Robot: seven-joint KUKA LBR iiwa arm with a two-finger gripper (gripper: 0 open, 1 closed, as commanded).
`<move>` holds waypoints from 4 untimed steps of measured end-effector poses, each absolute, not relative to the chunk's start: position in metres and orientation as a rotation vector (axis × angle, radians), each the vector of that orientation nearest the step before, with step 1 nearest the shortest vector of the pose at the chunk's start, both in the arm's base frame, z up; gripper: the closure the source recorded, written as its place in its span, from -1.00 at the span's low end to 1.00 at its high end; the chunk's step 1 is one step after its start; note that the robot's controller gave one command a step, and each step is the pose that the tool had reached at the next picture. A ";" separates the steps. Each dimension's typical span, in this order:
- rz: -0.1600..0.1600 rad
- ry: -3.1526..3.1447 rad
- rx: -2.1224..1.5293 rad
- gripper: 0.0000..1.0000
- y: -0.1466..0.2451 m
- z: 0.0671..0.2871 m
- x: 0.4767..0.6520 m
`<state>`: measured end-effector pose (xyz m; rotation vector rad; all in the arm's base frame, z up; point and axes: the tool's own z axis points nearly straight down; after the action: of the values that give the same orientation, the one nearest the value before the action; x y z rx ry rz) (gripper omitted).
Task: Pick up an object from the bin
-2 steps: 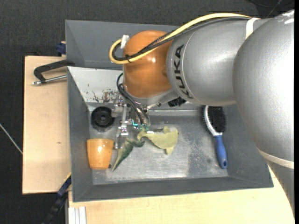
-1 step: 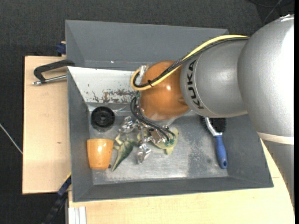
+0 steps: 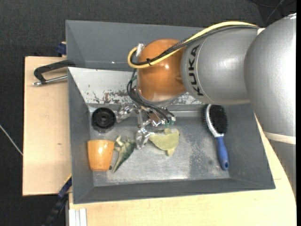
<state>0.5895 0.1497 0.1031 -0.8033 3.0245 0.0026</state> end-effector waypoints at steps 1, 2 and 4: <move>0.002 3.081 -0.614 -1.00 0.138 0.107 0.566; 0.004 3.105 -0.441 -1.00 0.140 0.073 0.561; 0.005 3.104 -0.440 1.00 0.142 0.075 0.564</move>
Offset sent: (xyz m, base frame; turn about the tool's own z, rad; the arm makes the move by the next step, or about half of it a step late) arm -0.0240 -0.0124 0.0023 0.1248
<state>0.5636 0.1416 0.0752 -0.4397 3.1039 0.0046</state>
